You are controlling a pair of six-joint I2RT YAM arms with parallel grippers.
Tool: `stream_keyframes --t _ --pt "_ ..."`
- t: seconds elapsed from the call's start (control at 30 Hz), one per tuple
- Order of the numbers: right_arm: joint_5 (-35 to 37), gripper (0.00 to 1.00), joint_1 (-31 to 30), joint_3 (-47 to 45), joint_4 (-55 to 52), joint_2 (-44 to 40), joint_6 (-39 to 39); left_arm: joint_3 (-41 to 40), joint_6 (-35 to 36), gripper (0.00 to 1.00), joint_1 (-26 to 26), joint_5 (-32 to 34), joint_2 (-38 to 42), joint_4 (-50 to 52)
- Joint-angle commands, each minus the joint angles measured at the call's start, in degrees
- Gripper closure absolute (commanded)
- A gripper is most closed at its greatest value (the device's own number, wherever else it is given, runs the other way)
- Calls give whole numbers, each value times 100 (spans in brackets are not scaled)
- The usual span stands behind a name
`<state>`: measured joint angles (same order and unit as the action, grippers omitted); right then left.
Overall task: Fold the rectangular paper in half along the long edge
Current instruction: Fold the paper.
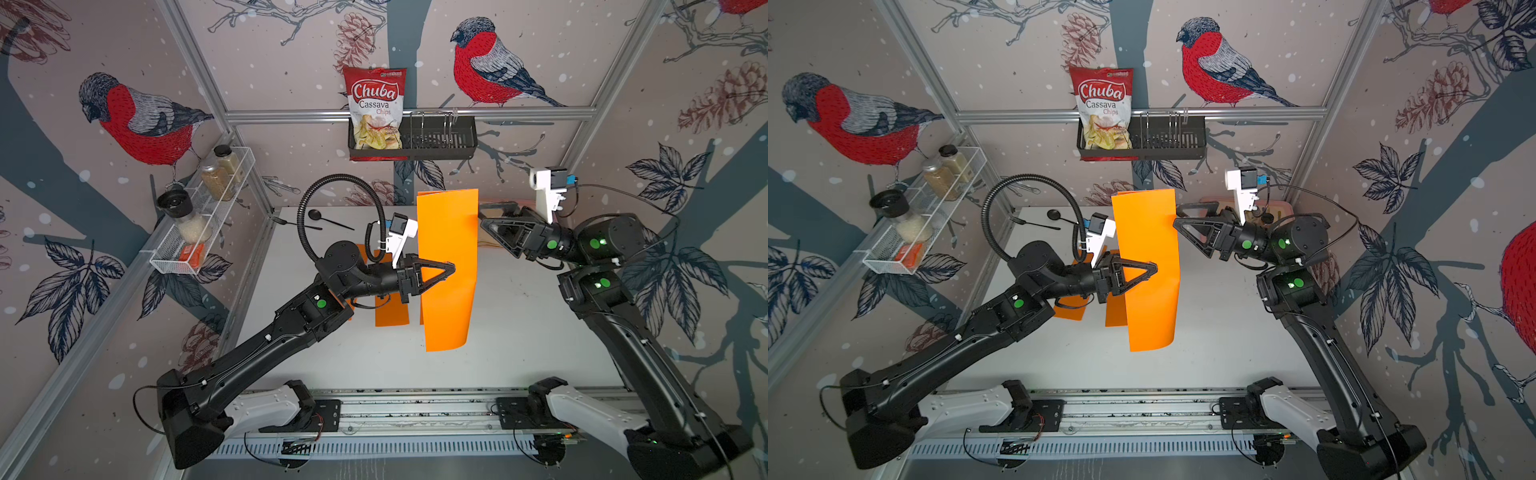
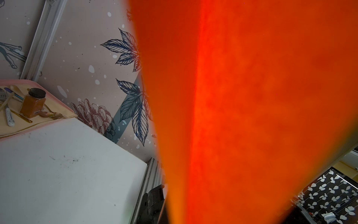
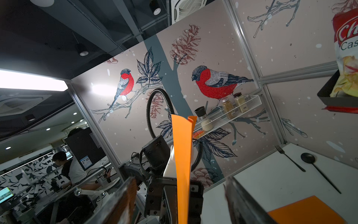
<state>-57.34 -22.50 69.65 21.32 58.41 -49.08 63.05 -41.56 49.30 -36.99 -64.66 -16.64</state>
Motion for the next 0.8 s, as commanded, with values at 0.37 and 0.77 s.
stream_keyframes --t 0.37,0.77 --pt "502 50 -805 -437 -2000 -680 1200 249 -148 100 3 369 -44 -245" --pt "55 93 -624 -756 -1484 -1048 839 445 -308 100 7 333 -69 -288"
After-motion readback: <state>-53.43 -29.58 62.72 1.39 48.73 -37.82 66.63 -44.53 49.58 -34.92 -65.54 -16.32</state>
